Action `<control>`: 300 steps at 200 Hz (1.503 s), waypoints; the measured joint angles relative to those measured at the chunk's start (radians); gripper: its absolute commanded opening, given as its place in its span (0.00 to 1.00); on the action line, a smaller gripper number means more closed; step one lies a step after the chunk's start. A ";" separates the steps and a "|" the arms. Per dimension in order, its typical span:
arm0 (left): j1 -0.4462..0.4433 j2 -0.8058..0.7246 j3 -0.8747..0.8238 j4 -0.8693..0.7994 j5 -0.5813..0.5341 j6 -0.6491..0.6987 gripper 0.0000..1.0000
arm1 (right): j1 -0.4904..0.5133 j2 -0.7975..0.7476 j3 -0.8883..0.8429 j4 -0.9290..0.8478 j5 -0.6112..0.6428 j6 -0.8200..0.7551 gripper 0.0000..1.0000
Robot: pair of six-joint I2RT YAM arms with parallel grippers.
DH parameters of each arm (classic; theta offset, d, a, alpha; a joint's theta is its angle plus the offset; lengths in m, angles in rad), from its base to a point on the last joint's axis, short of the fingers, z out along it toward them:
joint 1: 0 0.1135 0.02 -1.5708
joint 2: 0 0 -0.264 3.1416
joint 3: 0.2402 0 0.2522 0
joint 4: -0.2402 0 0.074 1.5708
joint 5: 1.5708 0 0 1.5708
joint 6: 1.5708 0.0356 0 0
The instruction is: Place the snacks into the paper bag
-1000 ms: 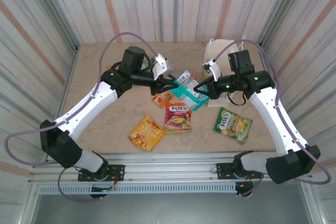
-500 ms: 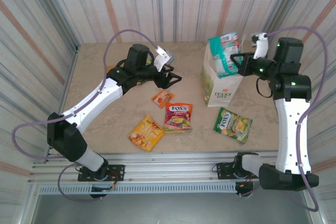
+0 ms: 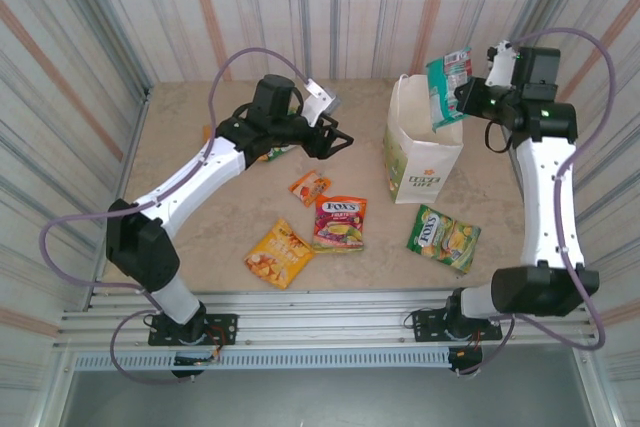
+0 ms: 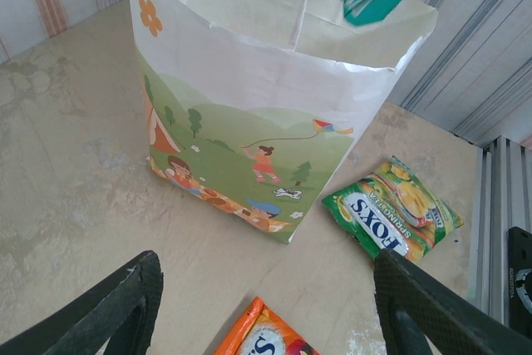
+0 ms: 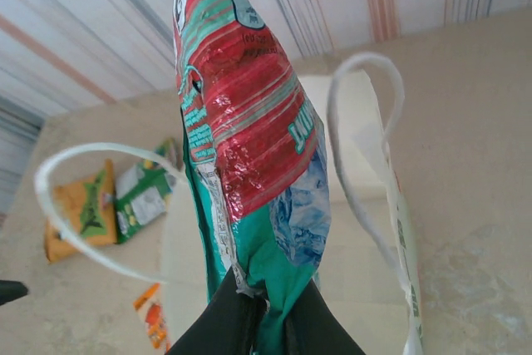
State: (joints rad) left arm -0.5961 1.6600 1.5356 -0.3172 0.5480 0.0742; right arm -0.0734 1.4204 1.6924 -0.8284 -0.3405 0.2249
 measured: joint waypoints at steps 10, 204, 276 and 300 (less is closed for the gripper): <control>0.000 0.008 0.002 0.000 0.000 0.000 0.70 | 0.019 0.031 0.007 -0.022 0.027 -0.008 0.05; 0.000 0.031 0.013 -0.057 0.004 -0.095 0.66 | 0.164 0.037 0.072 -0.185 0.199 -0.079 0.45; 0.000 0.009 -0.203 -0.071 -0.007 -0.368 0.66 | 0.347 -0.399 -0.369 -0.098 0.210 0.110 0.48; 0.000 -0.012 -0.317 -0.053 -0.014 -0.447 0.63 | 0.417 -0.513 -0.559 -0.030 0.211 0.212 0.47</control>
State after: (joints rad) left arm -0.5957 1.6482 1.2186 -0.3702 0.5335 -0.3729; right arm 0.3435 0.9073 1.1332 -0.8585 -0.1299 0.4366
